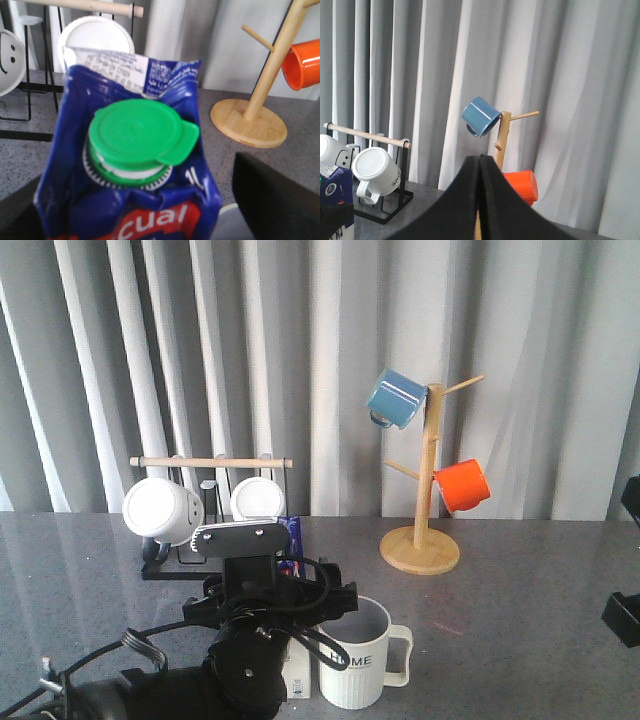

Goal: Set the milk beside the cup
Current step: 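Carry the milk carton toward the HOME mug and lower it beside, then open the left gripper and raise it off the carton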

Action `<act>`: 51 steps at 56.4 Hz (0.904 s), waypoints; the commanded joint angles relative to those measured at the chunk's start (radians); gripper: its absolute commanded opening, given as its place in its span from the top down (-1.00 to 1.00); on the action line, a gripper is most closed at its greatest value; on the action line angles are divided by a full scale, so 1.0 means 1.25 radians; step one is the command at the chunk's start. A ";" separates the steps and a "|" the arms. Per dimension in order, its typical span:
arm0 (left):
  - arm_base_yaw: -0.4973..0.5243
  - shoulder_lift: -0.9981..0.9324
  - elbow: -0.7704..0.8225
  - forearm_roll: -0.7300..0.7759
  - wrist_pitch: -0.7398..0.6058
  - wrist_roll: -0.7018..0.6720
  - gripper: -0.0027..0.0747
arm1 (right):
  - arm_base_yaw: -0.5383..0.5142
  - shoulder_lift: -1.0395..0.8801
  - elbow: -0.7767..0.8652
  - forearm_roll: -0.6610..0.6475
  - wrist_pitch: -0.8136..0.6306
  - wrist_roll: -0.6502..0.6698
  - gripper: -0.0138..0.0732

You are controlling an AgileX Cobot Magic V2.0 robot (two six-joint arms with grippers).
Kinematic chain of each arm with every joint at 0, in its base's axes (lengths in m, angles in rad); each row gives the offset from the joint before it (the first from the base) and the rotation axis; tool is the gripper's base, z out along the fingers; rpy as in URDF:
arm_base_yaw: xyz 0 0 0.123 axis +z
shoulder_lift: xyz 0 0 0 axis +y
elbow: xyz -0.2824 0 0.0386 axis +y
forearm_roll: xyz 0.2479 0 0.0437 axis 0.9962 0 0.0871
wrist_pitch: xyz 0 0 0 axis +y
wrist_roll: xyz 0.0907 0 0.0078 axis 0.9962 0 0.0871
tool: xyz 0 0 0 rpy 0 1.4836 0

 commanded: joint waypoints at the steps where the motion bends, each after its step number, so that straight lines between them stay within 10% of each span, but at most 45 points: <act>1: -0.004 -0.064 -0.019 0.017 -0.012 0.047 -0.97 | -0.004 -0.004 -0.023 -0.003 -0.055 0.003 0.70; 17: -0.004 -0.208 -0.019 0.049 -0.006 0.068 -0.69 | -0.004 -0.004 -0.023 -0.003 -0.055 0.003 0.70; 22: -0.004 -0.262 -0.019 0.076 0.011 0.068 -0.25 | -0.004 -0.004 -0.023 -0.003 -0.055 0.003 0.70; 29: -0.004 -0.314 -0.019 0.076 0.038 0.083 0.95 | -0.004 -0.004 -0.023 -0.003 -0.055 0.003 0.70; 51: -0.014 -0.350 -0.043 0.101 0.073 -0.010 0.95 | -0.004 -0.004 -0.023 -0.003 -0.056 0.003 0.70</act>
